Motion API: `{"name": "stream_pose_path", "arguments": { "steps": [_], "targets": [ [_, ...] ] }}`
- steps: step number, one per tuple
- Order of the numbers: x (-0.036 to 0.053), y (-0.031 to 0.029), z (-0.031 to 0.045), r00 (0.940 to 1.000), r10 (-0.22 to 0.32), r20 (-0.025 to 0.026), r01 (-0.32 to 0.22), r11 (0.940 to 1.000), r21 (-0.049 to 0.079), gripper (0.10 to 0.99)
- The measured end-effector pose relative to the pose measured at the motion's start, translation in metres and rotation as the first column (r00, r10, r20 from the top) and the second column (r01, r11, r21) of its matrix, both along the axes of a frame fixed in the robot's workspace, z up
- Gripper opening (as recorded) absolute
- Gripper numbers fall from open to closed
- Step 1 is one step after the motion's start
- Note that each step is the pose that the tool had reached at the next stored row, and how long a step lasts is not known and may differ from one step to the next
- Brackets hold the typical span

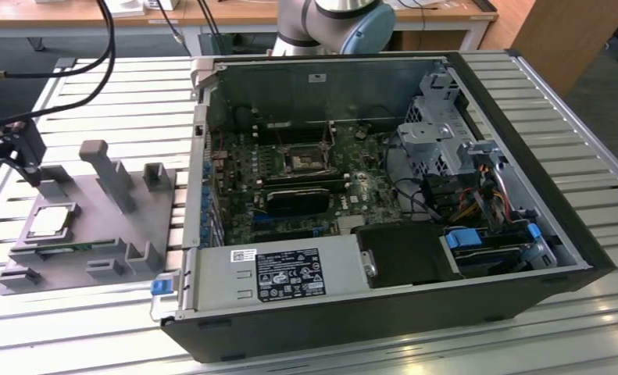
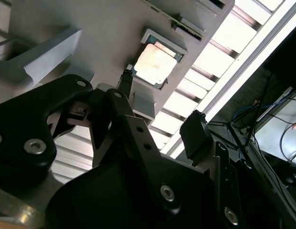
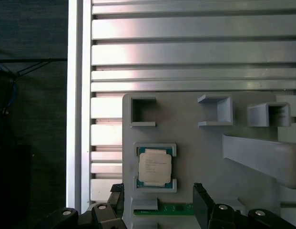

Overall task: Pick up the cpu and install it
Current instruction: 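Pick up the cpu and move it towards the insertion slot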

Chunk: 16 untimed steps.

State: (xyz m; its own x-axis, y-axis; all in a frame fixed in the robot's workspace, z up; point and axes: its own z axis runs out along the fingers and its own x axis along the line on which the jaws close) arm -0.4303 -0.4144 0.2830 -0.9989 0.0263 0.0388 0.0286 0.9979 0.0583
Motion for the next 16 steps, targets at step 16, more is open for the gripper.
{"name": "stream_pose_path", "arguments": {
  "steps": [16],
  "targets": [
    [0.0000, -0.0003, -0.0056, 1.0000, 0.000, 0.0000, 0.000, 1.0000, 0.001, 0.682]
  ]
}}
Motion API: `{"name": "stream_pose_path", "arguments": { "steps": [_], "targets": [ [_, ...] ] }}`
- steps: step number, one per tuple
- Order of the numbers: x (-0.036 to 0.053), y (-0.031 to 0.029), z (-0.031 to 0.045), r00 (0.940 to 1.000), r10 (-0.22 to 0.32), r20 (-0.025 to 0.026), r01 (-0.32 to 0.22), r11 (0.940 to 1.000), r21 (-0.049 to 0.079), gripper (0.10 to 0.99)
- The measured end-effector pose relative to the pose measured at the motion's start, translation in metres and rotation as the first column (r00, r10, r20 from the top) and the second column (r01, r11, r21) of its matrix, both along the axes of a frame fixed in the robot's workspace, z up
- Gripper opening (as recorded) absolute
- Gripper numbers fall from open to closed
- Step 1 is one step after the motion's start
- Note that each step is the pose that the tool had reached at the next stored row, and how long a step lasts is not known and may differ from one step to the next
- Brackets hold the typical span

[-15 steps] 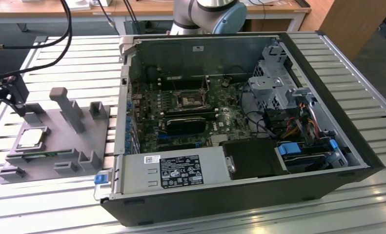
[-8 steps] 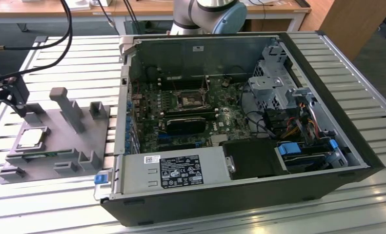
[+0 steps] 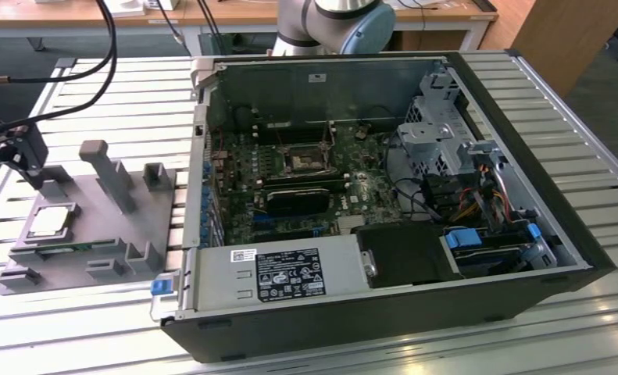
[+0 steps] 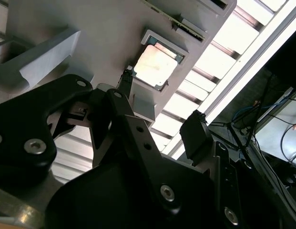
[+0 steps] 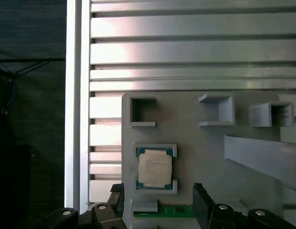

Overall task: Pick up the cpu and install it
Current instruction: 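Pick up the cpu and move it towards the insertion slot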

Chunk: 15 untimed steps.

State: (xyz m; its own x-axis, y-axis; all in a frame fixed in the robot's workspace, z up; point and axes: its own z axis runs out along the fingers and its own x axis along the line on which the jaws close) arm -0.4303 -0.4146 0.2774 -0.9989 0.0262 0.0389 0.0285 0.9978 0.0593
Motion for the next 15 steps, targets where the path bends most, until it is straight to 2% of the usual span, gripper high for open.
{"name": "stream_pose_path", "arguments": {
  "steps": [9, 12, 15],
  "targets": [
    [0.0000, -0.0012, -0.0097, 1.0000, 0.000, 0.0001, 0.000, 1.0000, 0.003, 0.682],
    [0.0000, -0.0012, -0.0108, 1.0000, 0.000, -0.0001, 0.000, 1.0000, 0.003, 0.682],
    [0.0000, -0.0012, -0.0119, 0.9997, 0.024, 0.0001, -0.024, 0.9997, 0.004, 0.682]
  ]
}}
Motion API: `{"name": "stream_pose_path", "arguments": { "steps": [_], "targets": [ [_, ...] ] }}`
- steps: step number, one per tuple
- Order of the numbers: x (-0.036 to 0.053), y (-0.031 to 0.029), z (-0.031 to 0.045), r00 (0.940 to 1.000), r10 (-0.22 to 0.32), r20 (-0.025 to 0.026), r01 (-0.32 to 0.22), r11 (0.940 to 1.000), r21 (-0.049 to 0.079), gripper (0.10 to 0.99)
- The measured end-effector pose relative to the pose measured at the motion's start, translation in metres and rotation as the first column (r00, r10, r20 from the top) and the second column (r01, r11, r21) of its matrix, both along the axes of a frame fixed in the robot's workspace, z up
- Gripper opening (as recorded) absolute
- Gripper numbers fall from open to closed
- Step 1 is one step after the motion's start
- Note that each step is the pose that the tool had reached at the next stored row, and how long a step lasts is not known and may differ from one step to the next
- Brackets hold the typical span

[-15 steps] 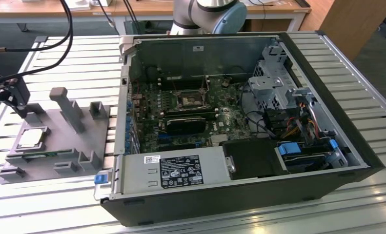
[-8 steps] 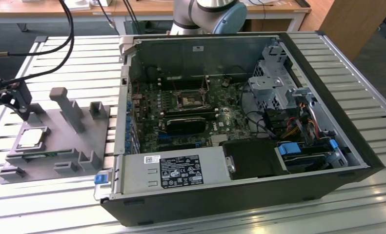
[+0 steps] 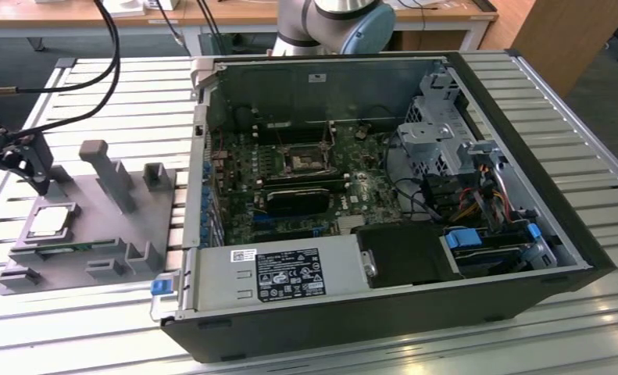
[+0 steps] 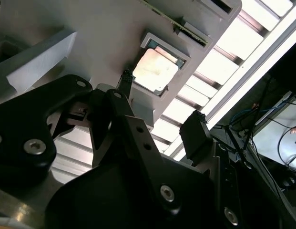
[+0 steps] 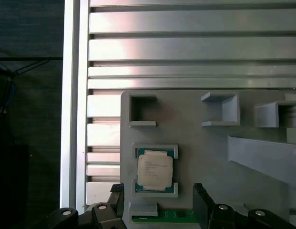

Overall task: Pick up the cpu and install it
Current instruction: 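Pick up the cpu and move it towards the insertion slot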

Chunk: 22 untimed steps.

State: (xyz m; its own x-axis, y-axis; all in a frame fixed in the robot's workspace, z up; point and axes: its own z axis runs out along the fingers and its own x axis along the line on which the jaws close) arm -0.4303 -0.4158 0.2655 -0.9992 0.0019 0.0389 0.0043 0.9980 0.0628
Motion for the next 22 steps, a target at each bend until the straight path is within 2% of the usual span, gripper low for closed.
{"name": "stream_pose_path", "arguments": {
  "steps": [3, 11, 18, 19, 22],
  "targets": [
    [0.0000, 0.0000, -0.0010, 0.9993, 0.038, 0.0000, -0.038, 0.9993, 0.000, 0.682],
    [0.0000, 0.0000, -0.0049, 0.9992, 0.039, 0.0000, -0.039, 0.9992, 0.000, 0.682],
    [0.0000, -0.0001, -0.0166, 0.9990, 0.044, 0.0002, -0.044, 0.9990, 0.000, 0.682],
    [-0.0001, -0.0002, -0.0182, 0.9990, 0.044, 0.0011, -0.044, 0.9990, 0.000, 0.682],
    [-0.0012, -0.0002, -0.0228, 0.9990, 0.044, 0.0081, -0.044, 0.9990, 0.000, 0.682]
  ]
}}
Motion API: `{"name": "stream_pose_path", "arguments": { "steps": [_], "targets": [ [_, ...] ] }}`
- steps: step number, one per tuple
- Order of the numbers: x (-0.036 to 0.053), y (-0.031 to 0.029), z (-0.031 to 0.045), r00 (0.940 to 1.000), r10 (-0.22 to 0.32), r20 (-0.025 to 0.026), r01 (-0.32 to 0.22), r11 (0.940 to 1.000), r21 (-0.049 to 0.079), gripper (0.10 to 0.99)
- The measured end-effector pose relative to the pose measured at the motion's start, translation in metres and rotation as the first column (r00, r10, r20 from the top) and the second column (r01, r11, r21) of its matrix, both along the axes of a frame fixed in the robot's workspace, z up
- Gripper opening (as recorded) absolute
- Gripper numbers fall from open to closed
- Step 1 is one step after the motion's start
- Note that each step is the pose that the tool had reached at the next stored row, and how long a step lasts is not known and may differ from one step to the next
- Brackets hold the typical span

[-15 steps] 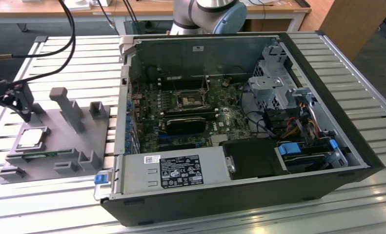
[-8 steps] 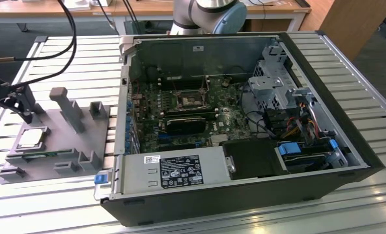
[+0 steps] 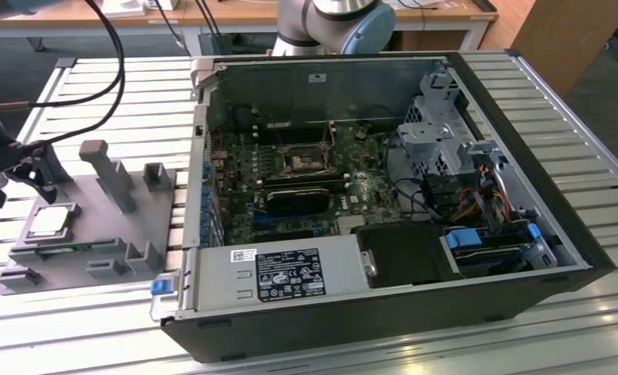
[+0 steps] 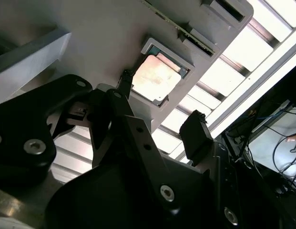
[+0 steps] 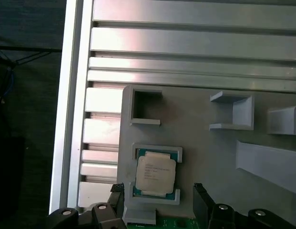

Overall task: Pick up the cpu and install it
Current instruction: 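Pick up the cpu and move it towards the insertion slot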

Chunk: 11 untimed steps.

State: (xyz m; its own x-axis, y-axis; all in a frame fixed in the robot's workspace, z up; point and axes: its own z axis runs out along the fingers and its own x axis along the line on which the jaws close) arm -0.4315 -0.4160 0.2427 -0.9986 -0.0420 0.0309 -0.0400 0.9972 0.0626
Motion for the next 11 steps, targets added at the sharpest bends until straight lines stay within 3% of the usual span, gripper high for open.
{"name": "stream_pose_path", "arguments": {
  "steps": [3, 11],
  "targets": [
    [-0.0002, 0.0000, -0.0042, 1.0000, -0.003, 0.0026, 0.003, 1.0000, 0.000, 0.682],
    [-0.0003, -0.0022, -0.0089, 1.0000, -0.003, 0.0028, 0.003, 1.0000, 0.000, 0.682]
  ]
}}
